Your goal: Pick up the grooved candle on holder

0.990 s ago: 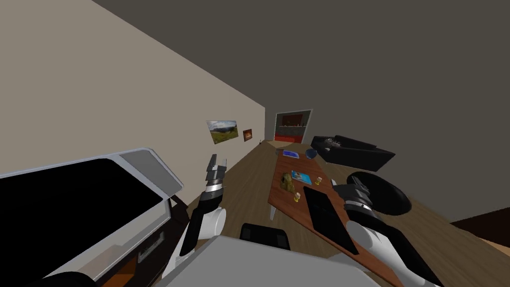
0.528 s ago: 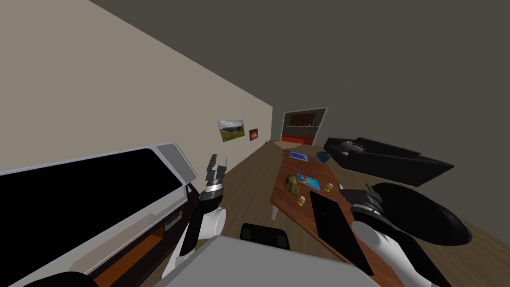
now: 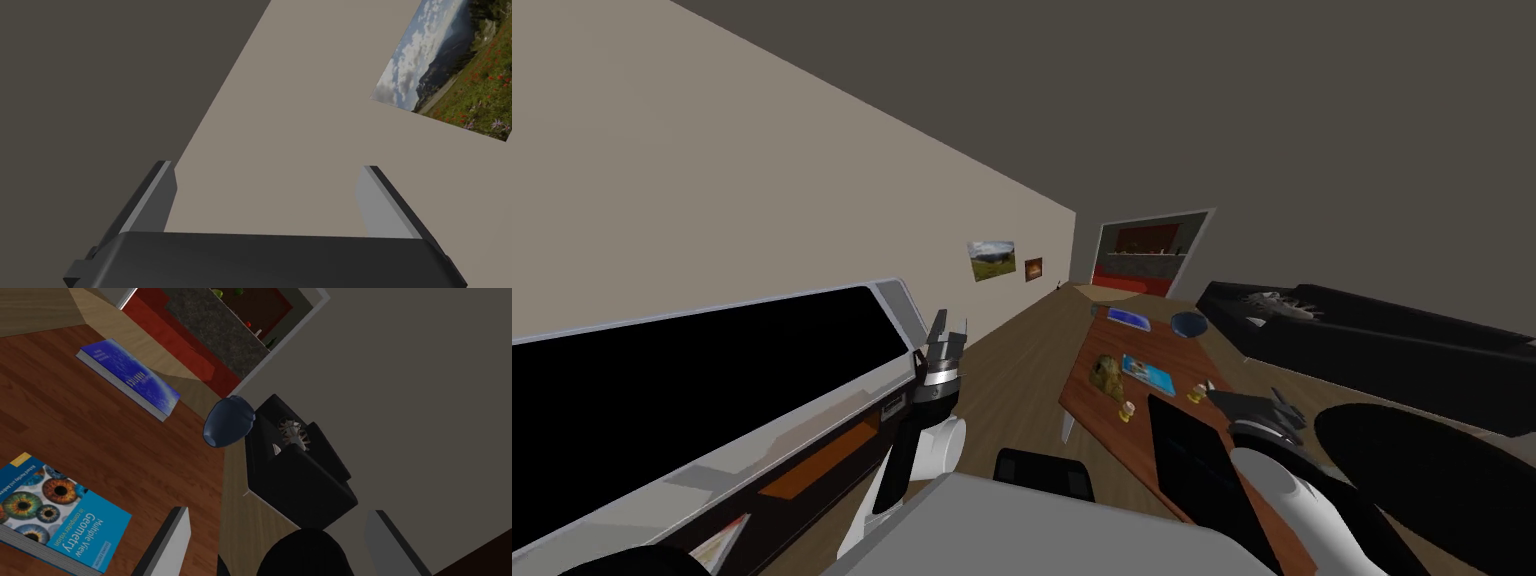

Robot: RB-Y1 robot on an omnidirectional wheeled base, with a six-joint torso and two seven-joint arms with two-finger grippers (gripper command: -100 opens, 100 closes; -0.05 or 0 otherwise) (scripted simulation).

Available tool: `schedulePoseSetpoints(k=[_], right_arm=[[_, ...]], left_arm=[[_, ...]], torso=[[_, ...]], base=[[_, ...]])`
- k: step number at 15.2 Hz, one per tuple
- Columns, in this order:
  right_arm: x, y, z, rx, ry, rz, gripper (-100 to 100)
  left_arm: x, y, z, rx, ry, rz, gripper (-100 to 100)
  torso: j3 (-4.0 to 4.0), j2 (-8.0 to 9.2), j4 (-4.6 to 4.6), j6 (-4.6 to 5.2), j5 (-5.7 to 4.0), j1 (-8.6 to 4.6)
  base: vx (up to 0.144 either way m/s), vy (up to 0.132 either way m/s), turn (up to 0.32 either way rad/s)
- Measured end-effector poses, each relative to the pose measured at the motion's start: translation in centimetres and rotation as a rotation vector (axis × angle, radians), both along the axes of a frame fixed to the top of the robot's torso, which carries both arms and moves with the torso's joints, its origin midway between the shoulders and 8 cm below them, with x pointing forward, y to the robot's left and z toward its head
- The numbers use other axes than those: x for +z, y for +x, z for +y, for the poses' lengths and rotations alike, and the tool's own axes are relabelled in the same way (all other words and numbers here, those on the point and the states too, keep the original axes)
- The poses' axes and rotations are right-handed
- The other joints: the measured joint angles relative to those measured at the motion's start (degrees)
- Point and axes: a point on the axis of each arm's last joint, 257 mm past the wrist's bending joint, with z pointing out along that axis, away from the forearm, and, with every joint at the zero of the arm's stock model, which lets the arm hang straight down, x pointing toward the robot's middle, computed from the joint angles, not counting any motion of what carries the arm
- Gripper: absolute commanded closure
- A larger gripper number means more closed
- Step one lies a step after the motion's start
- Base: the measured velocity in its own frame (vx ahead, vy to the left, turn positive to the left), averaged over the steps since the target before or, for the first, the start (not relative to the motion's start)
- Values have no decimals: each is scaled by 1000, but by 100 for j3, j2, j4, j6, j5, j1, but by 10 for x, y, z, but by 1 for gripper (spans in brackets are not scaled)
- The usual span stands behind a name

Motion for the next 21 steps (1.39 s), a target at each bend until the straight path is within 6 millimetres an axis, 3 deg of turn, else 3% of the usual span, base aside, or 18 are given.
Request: schedulePoseSetpoints(k=[9,16,21], right_arm=[[-52,-28,-38,-130,242,-68,-100],[-97,-50,-51,-229,438,-143,-100],[-133,-65,-50,-306,588,-205,-100]], left_arm=[[0,0,0,0,0,0,0],[0,0,0,0,0,0,0],[0,0,0,0,0,0,0]], torso=[[1,1,0,1,-1,-4],[-2,-4,-1,6,-1,-5],[-2,-5,-1,2,-2,-6]], base=[[-47,-53,256],[-48,-48,240],[-49,-51,218]])
